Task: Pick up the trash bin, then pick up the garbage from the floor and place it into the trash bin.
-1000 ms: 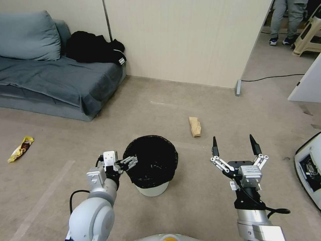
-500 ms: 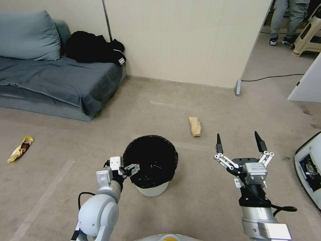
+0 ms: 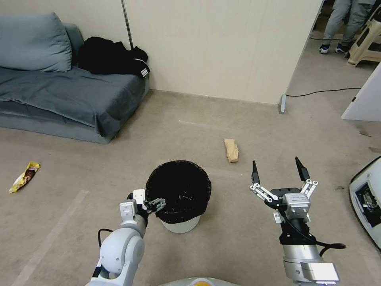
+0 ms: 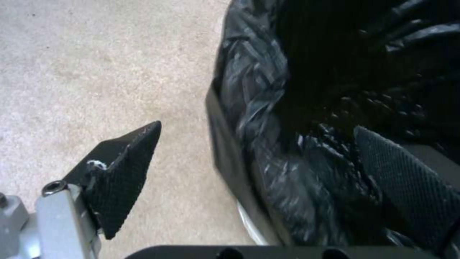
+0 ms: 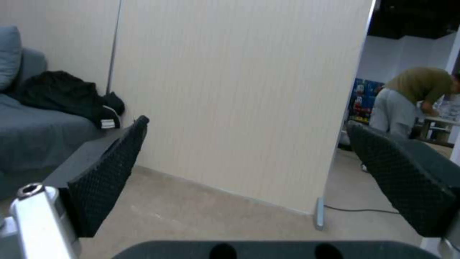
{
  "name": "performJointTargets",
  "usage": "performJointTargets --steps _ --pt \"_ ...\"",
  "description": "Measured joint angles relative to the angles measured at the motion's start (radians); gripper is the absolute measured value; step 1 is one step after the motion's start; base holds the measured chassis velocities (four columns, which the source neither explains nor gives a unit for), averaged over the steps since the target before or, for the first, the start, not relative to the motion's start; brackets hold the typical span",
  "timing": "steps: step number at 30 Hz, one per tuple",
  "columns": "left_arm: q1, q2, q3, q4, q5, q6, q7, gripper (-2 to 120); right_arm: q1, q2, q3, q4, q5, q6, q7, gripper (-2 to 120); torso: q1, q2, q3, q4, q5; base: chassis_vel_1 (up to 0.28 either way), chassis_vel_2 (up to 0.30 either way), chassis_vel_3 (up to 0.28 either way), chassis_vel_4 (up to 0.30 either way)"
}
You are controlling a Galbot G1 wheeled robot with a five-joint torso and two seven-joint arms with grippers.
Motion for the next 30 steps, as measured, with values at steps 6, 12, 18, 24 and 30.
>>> performJointTargets --steps 6,12,18,24,30 --pt "-0.036 0.001 -0.001 0.05 -0.001 -0.012 -0.017 97 0.002 0.0 0.006 -0.015 0.005 0.006 -0.001 100 0.0 0.0 0.0 0.0001 0.0007 0.0 0.0 0.0 0.0" --pt "-0.068 -0.007 -0.001 0.11 0.003 -0.03 -0.027 91 0.001 0.0 0.008 -0.036 0.003 0.016 -0.002 100 0.0 0.0 0.0 0.0012 0.0009 0.0 0.0 0.0 0.0" --pt "-0.059 -0.016 0.007 0.1 0.005 -0.035 -0.033 78 0.001 0.0 0.008 -0.038 0.0 0.017 -0.001 100 0.0 0.0 0.0 0.0002 0.0002 0.0 0.0 0.0 0.0" --pt "-0.033 -0.031 0.009 0.078 0.017 -0.033 -0.044 59 0.004 0.0 0.0 -0.029 -0.024 -0.005 0.019 100 0.0 0.0 0.0 0.0 -0.0001 0.0 0.0 0.0 0.0" --pt "-0.017 -0.039 0.01 0.066 0.034 -0.03 -0.046 43 0.009 0.0 0.007 -0.019 -0.047 -0.006 0.037 100 0.0 0.0 0.0 0.0001 0.0001 0.0 0.0 0.0 0.0"
